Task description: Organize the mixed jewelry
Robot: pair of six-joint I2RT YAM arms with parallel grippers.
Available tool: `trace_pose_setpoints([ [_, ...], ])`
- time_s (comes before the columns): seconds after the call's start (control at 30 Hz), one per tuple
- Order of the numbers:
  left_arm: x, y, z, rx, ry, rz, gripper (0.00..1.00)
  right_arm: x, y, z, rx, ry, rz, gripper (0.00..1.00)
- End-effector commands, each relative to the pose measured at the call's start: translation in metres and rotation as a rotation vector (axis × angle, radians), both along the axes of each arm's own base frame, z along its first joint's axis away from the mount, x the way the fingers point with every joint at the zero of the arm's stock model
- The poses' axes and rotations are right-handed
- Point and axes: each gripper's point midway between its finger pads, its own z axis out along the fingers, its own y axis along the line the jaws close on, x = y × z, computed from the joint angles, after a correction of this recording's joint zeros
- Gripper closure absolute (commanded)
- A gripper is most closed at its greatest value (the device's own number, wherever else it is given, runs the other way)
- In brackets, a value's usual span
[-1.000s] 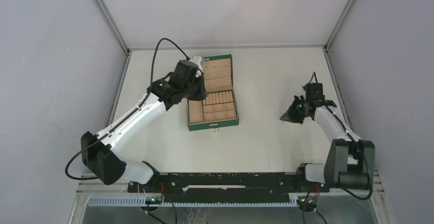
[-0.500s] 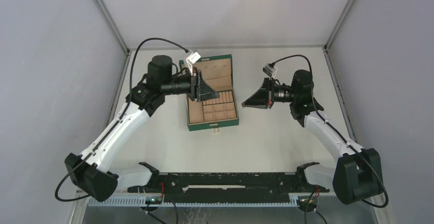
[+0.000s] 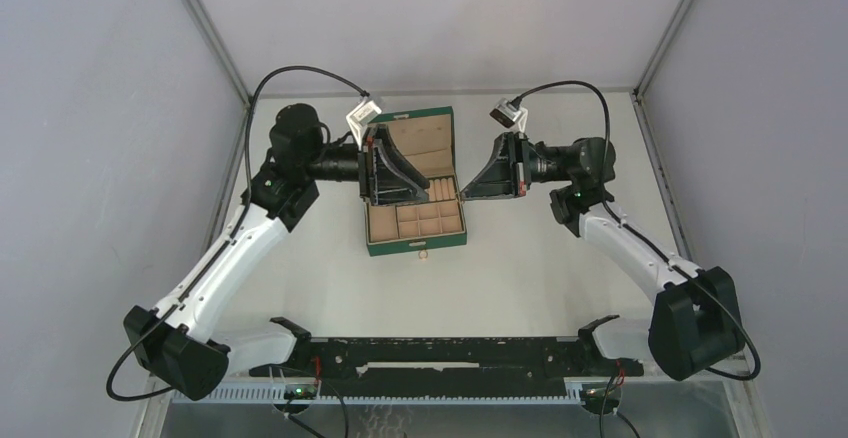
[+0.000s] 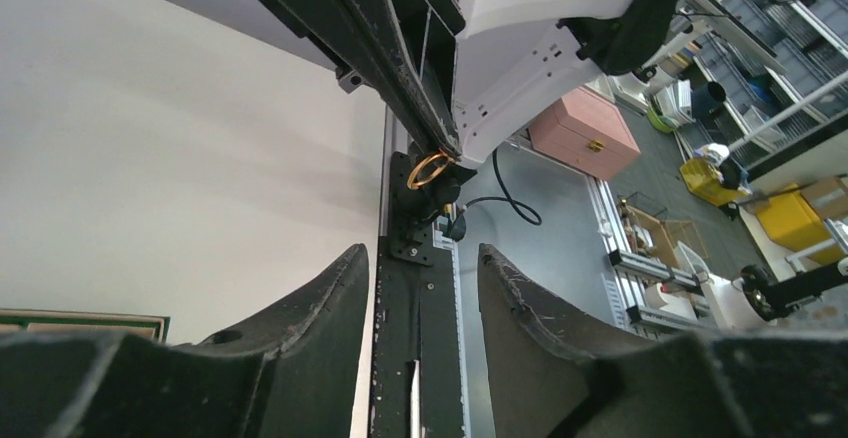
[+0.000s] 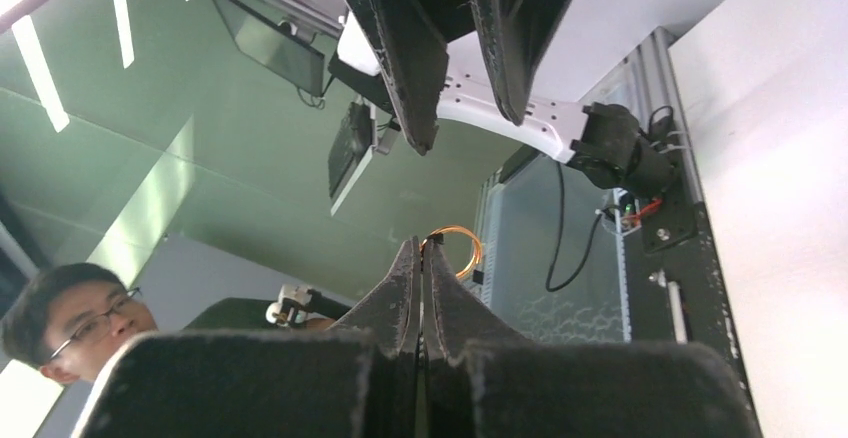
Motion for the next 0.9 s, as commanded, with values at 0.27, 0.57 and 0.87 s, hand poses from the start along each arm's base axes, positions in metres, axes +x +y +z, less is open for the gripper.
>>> trace_pose_setpoints([
  [0.27,-0.026,-0.005,0.009,-0.042,-0.062,-0.182,0.5,-0.022,0.018,0.038,0.144,-0.069,0.082,1.0],
  [0.57,-0.041,-0.005,0.009,-0.047,-0.073,-0.278,0.55,-0.025,0.023,0.037,0.154,-0.063,0.11,1.0],
  [0.87,-0.038,-0.01,0.01,-0.045,-0.068,-0.283,0.56,-0.034,0.027,0.041,0.151,-0.079,0.157,1.0],
])
